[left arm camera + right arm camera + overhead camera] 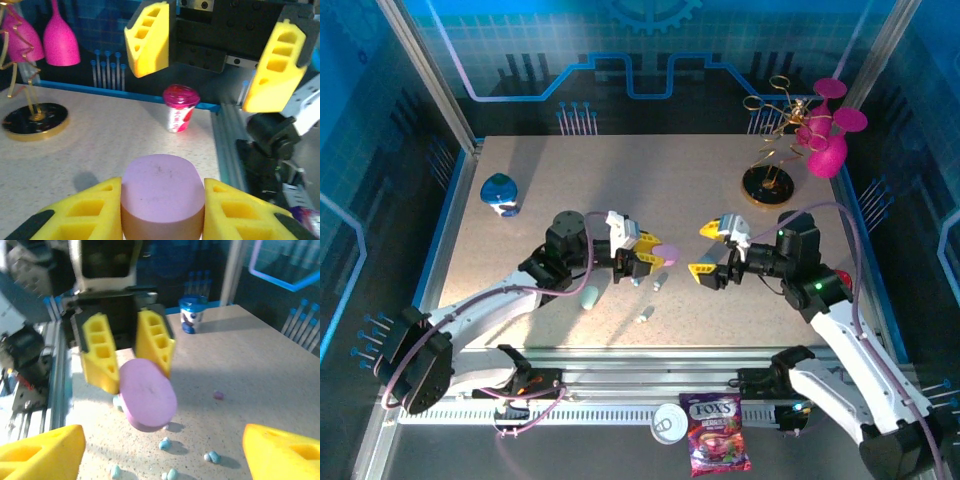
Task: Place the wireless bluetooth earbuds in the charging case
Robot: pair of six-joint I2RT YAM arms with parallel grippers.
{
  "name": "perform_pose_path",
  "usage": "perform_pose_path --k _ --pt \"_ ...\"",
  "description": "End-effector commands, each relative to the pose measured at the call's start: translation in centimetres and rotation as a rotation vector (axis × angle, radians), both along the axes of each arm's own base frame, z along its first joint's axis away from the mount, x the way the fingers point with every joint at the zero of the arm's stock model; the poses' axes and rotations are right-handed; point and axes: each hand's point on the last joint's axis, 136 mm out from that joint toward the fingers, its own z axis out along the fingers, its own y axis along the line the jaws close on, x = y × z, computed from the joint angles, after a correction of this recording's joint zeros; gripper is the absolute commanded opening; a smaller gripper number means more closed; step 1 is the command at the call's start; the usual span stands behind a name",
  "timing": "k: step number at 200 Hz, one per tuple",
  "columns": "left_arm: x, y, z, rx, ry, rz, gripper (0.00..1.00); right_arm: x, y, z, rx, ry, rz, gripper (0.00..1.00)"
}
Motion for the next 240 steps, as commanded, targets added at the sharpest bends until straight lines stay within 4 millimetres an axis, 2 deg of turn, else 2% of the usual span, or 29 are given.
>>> perform_pose_path --k 1,12,20,23,29,91,115,190,240 --pt "-2.3 -0.1 1.7 -0.033 0.062 -0.137 0.15 -1.6 1.3 0.1 -0.065 -0.052 0.125 0.77" --pt "-2.5 -0.2 2.0 -0.040 0.062 -0.158 0.14 -1.7 1.8 0.1 -0.077 -0.046 0.151 0.76" --pt "-2.7 -0.2 2.1 -0.044 0.065 -0.168 0.14 -1.8 2.2 -0.7 -0.092 -0.023 0.168 0.75" --pt "-2.7 -0.2 2.2 -0.047 0.063 -0.171 0.14 -1.7 2.3 0.2 -0.086 -0.040 0.173 0.74" --pt "-2.8 -0.2 2.3 -0.050 0.064 -0.176 0.14 -1.7 2.6 0.3 -0.090 -0.032 0.185 0.72" --pt "-3.1 -0.2 2.9 -0.070 0.043 -0.189 0.14 -1.7 4.4 -0.8 -0.109 0.075 0.279 0.62" --pt "-3.1 -0.1 3.1 -0.077 0.030 -0.185 0.14 -1.7 4.8 -1.2 -0.118 0.102 0.301 0.65" --pt "-2.6 0.0 2.9 -0.078 0.014 -0.157 0.14 -3.0 5.3 -1.3 -0.077 0.166 0.381 0.65" --pt "-2.7 0.1 3.2 -0.088 0.008 -0.153 0.14 -2.4 5.3 -2.1 -0.101 0.192 0.355 0.64"
